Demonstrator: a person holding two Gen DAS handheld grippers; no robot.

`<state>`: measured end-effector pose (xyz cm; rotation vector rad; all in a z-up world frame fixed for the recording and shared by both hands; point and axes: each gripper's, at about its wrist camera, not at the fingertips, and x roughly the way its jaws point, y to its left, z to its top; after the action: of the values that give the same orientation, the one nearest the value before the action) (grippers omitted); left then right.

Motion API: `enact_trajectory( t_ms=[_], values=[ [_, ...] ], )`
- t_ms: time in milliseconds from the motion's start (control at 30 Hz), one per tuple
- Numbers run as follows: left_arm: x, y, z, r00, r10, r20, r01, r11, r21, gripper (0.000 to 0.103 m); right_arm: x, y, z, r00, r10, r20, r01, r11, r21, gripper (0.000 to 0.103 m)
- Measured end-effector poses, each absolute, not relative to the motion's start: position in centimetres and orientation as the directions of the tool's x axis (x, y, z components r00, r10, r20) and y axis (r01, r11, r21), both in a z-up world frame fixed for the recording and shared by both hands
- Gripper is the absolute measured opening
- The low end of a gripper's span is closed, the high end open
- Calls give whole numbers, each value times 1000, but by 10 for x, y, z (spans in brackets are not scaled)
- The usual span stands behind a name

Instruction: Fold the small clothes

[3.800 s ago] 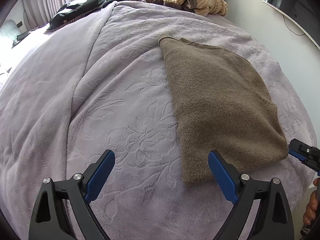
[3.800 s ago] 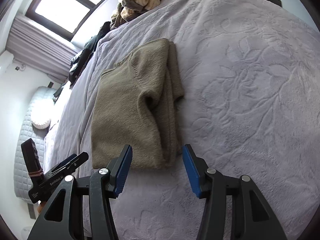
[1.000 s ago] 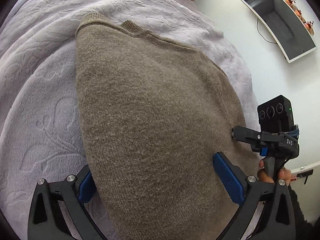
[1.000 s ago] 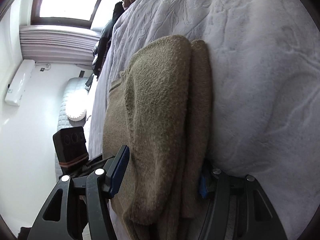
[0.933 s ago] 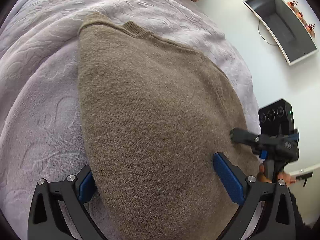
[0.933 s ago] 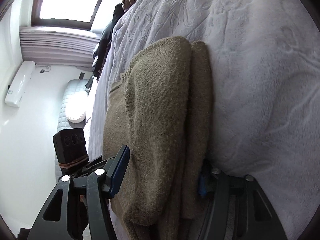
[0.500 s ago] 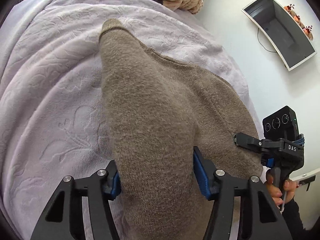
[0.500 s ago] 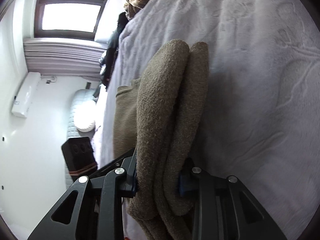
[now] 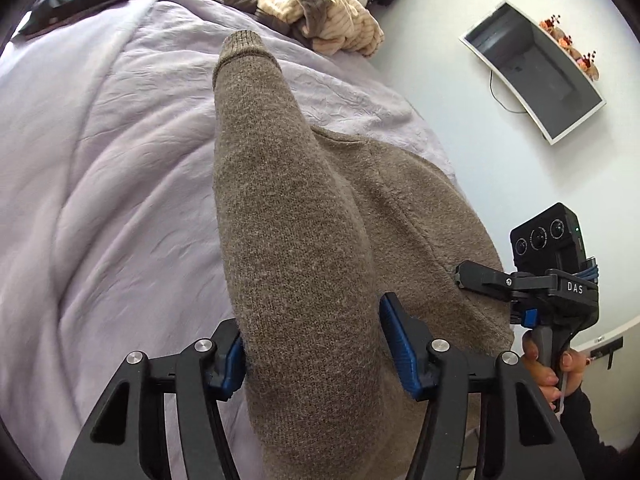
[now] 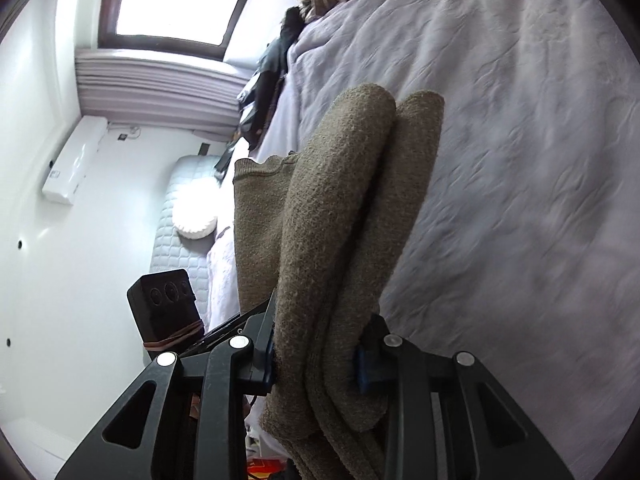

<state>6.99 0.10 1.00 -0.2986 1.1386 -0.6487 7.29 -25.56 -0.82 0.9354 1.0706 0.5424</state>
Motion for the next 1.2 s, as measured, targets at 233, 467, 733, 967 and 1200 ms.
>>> enact_trajectory(
  t_ms=[233, 467, 733, 967, 1200],
  values=[
    [26, 46, 11, 294, -586, -755, 272, 808, -522, 61, 52, -201, -19, 353, 806, -476, 35, 497, 867, 32],
    [-4, 76, -25, 281, -535, -797, 197, 845, -498, 61, 45, -163, -59, 299, 798, -523, 80, 526, 847, 32],
    [-25, 124, -38, 387, -430, -816, 108, 900, -423, 62, 40, -181, -61, 335, 640, -692, 170, 681, 712, 37],
    [-15, 140, -35, 451, -340, -825, 55, 933, -355, 63, 56, -186, -45, 391, 619, -681, 143, 690, 710, 37],
    [-19, 112, -46, 465, -229, -855, 89, 973, -212, 63, 59, -155, -46, 341, 472, -813, 40, 857, 514, 11]
  ],
)
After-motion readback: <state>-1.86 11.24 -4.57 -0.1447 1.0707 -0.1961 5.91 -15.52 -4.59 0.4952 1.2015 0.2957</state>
